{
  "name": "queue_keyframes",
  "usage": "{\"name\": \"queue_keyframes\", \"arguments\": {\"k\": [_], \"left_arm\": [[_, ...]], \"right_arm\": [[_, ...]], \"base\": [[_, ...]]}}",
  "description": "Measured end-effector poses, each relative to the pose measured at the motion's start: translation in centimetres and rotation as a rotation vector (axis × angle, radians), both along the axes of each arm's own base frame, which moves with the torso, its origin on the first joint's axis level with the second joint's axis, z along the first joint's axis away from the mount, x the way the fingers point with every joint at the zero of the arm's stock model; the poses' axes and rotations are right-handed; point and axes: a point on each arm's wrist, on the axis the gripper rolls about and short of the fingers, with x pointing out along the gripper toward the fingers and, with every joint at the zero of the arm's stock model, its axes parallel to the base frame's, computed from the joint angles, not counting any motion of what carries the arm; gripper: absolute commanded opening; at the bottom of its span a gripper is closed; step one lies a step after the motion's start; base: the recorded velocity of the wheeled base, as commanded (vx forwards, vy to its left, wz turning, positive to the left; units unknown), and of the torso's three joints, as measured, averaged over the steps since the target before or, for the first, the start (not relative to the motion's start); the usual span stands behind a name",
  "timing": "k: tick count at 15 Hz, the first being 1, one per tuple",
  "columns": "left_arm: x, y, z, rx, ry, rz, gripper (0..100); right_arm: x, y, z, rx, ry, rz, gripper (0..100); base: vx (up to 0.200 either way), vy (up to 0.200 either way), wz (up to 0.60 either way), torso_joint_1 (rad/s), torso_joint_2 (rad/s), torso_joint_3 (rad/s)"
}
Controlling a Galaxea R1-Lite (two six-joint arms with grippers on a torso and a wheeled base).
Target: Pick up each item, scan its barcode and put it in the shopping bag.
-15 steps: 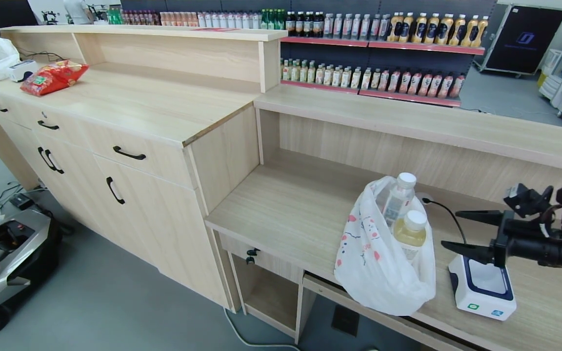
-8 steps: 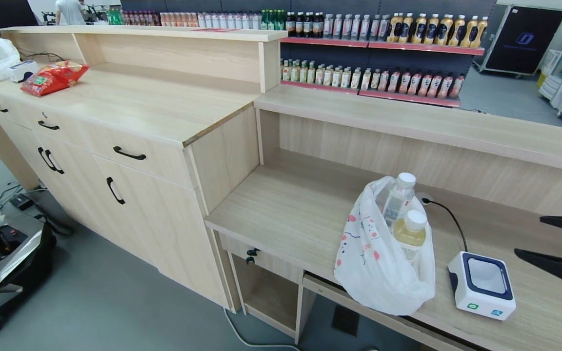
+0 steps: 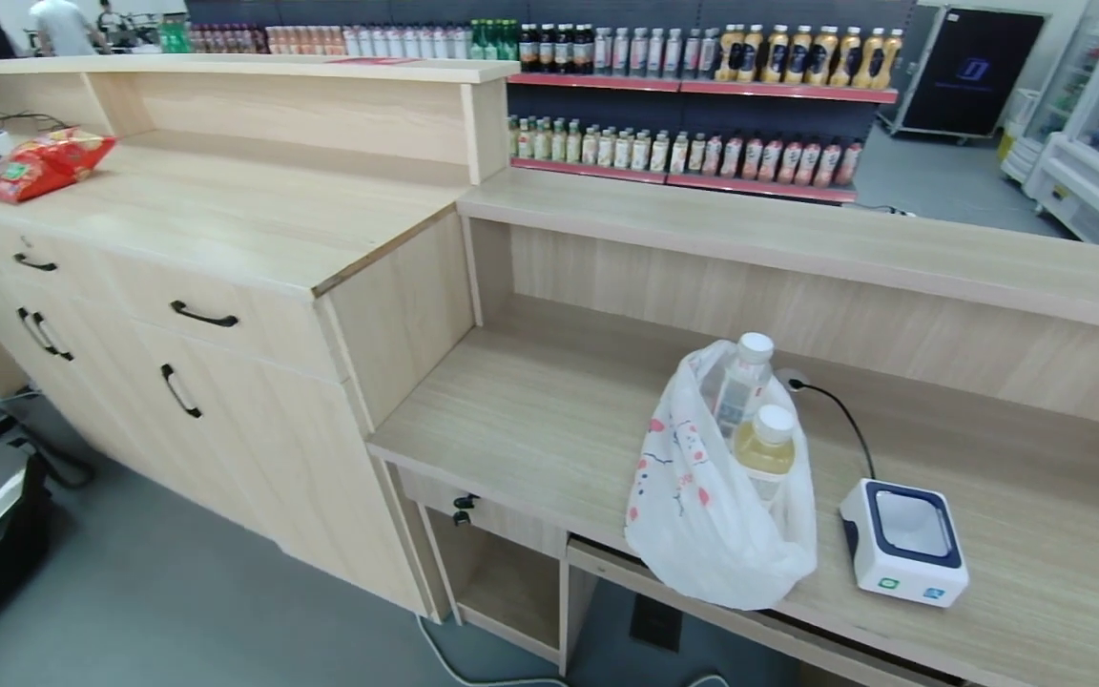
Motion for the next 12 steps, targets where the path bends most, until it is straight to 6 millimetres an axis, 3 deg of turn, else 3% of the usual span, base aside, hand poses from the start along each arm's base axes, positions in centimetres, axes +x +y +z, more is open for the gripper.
{"name": "queue_keyframes", "arguments": {"k": [3,6,9,12], "left_arm": [[0.0,0.0,0.0,0.0,0.0,0.0,0],[0.0,0.0,0.0,0.0,0.0,0.0,0],[0.0,0.0,0.0,0.0,0.0,0.0,0],[0.0,0.0,0.0,0.0,0.0,0.001,0]], "right_arm": [[-0.2,1.7,1.0,0.1,-0.061,-0.208,100],[-1.1,3.0,1.6,0.182,-0.126,-0.209,100],[-2.4,3.9,-0.3,0.256,-0.158,-0.203,100],[-4.5,5.1,-3.9,0.259,-0.165,-0.185,100]], "base": [[0.0,0.0,-0.6,-0.001,0.0,0.005],[0.0,0.0,0.0,0.0,0.0,0.0],[0.0,0.0,0.0,0.0,0.0,0.0],[0.0,0.0,0.0,0.022,-0.03,-0.022]]}}
